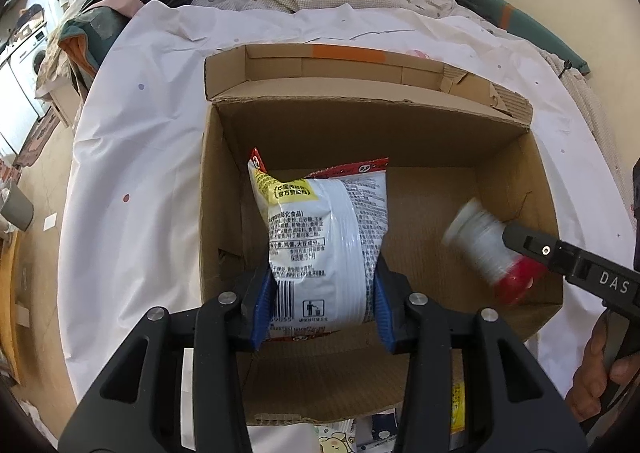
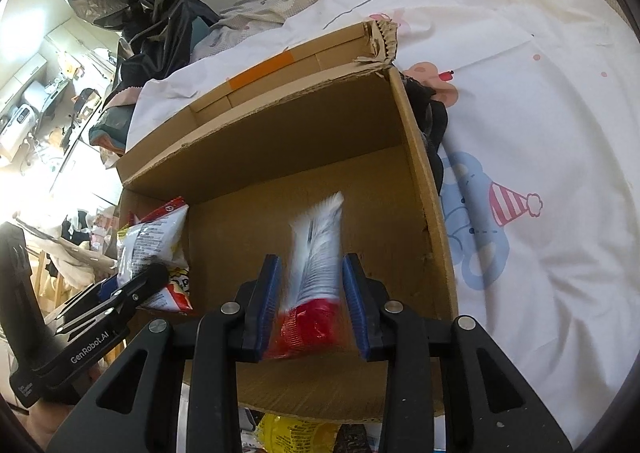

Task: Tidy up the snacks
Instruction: 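Carry both snacks into the box and open both tools to drop them, then withdraw both tools from the box toward the remaining snacks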

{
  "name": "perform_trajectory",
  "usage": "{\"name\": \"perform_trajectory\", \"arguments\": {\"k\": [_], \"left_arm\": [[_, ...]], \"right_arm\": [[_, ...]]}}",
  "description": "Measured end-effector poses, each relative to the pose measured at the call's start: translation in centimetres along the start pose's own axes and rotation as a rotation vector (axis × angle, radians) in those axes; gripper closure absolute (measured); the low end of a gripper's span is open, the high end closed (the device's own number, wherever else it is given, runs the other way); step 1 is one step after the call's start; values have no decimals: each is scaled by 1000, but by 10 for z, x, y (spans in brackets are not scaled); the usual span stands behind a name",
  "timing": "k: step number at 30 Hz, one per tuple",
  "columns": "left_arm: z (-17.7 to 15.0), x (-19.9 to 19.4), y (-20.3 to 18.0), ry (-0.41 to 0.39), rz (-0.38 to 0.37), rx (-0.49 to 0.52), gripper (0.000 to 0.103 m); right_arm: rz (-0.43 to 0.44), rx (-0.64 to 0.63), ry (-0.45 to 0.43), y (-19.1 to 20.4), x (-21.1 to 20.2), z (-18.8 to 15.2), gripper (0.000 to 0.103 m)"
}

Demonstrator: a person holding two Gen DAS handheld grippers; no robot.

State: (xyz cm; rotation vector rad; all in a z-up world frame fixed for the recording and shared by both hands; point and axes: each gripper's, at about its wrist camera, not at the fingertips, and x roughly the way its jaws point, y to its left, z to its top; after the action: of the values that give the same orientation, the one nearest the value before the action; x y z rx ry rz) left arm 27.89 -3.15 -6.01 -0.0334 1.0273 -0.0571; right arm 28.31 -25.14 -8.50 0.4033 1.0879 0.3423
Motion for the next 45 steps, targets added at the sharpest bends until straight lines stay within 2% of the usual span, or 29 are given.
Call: {"name": "perform_trajectory", "arguments": {"k": [4,5,6,7,8,9,12,33,45], "left_arm": [[0,-2,1,-1,-7,-14,59],[1,-3,2,-4,-7,-16,52],[1,-5,2,-9,-6,-18,39],[1,-7,3,-21,-3,-24,33],[1,-10,3,-30,-2,-28,24],[1,-12,4,-41,-3,-31,21],[2,-16,4,-54,1,-32,20],[-13,-48,20,-90,24,-70,20],[-44,-66,36,-61,20,-168,20]], "right_arm": [[8,-1,-4,1,0,2,67],[7,6,2,0,1,2,66],[7,12,5,-1,1,2,57],[10,20,5,-2,1,2,45],[10,23,2,-2,0,2,40],[7,23,-6,-2,-1,2,37],[2,16,-21,-1,-5,4,29],[26,36,-75,3,-43,-10,29],[9,33,-76,5,-70,-36,29]]}}
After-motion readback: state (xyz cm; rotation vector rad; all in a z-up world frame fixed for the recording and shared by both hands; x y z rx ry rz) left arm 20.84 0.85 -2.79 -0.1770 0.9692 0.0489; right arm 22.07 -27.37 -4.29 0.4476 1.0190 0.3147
